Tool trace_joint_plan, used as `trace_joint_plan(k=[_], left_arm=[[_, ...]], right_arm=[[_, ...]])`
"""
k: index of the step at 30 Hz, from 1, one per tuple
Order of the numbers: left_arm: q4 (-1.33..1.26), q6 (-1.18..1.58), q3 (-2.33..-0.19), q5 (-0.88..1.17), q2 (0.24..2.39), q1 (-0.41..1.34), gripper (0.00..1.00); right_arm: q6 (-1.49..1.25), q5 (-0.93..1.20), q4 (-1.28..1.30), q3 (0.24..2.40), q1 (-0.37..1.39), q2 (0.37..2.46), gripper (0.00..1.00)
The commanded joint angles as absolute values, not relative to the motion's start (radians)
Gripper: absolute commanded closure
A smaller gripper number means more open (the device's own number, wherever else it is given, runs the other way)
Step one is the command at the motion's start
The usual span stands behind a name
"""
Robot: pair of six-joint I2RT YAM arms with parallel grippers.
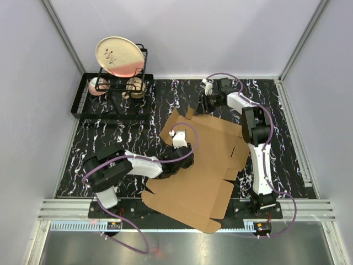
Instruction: Fold the paper box
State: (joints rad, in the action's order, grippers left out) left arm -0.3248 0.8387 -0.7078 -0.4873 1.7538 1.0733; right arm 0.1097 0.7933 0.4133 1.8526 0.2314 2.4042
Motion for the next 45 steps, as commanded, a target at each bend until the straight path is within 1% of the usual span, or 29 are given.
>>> trace_joint_plan(k=[1,4,6,8,9,10,13,15,16,18,20,24,26,29,30,31,33,34,35,38,42,45], left_arm=[[-0.008,0.841,-0.638,-0.383,1.873,1.077,0.57],[-0.008,0.839,-0.638,-0.383,1.873,1.075,0.57],[-0.006,0.839,-0.640,-0.383,1.873,1.075,0.57],[-0.005,0.838,-0.641,-0.387,1.875,1.075,0.57],[-0.003,0.836,-0.646,-0.388,1.873,1.075,0.57],[-0.003,0.836,-0.647,-0.391,1.871,1.075,0.57],[-0.002,0.830,-0.657,-0.408,1.855,1.075,0.57],[0.020,0.827,-0.664,-0.420,1.829,1.077,0.57],[0.024,0.827,-0.669,-0.425,1.818,1.075,0.57],[0.046,0.819,-0.683,-0.436,1.772,1.075,0.57],[0.066,0.807,-0.692,-0.452,1.729,1.077,0.57],[0.121,0.773,-0.733,-0.489,1.568,1.077,0.55],[0.155,0.752,-0.753,-0.497,1.511,1.080,0.53],[0.201,0.712,-0.804,-0.500,1.405,1.088,0.50],[0.219,0.707,-0.840,-0.502,1.364,1.089,0.49],[0.250,0.697,-0.856,-0.505,1.344,1.089,0.47],[0.277,0.693,-0.897,-0.515,1.284,1.091,0.33],[0.311,0.706,-0.908,-0.528,1.263,1.091,0.27],[0.317,0.706,-0.914,-0.547,1.221,1.091,0.15],[0.347,0.698,-0.916,-0.609,1.160,1.091,0.01],[0.337,0.649,-0.900,-0.652,1.146,1.068,0.01],[0.344,0.670,-0.890,-0.609,1.169,0.997,0.03]], right_arm=[[0.107,0.788,0.460,1.821,0.242,2.342,0.56],[0.109,0.782,0.457,1.809,0.236,2.329,0.61],[0.110,0.769,0.453,1.799,0.235,2.313,0.67],[0.112,0.753,0.448,1.784,0.235,2.287,0.72],[0.110,0.738,0.449,1.781,0.235,2.277,0.77],[0.110,0.727,0.451,1.775,0.235,2.263,0.80],[0.110,0.701,0.468,1.744,0.235,2.205,0.86],[0.112,0.671,0.462,1.714,0.238,2.143,0.88],[0.112,0.658,0.462,1.683,0.241,2.120,0.93],[0.107,0.600,0.448,1.645,0.250,2.053,0.99],[0.115,0.546,0.446,1.594,0.284,1.988,1.00],[0.152,0.304,0.451,1.528,0.383,1.898,1.00],[0.163,0.249,0.460,1.497,0.437,1.862,1.00],[0.166,0.096,0.448,1.445,0.492,1.824,1.00],[0.164,0.007,0.437,1.415,0.529,1.813,1.00],[0.163,-0.052,0.424,1.401,0.544,1.798,1.00],[0.156,-0.198,0.411,1.367,0.584,1.781,1.00],[0.149,-0.236,0.408,1.358,0.595,1.764,1.00],[0.140,-0.277,0.402,1.345,0.603,1.753,1.00],[0.104,-0.385,0.377,1.284,0.626,1.694,1.00],[0.087,-0.475,0.309,1.160,0.658,1.603,1.00],[0.080,-0.486,0.249,1.079,0.670,1.525,1.00]])
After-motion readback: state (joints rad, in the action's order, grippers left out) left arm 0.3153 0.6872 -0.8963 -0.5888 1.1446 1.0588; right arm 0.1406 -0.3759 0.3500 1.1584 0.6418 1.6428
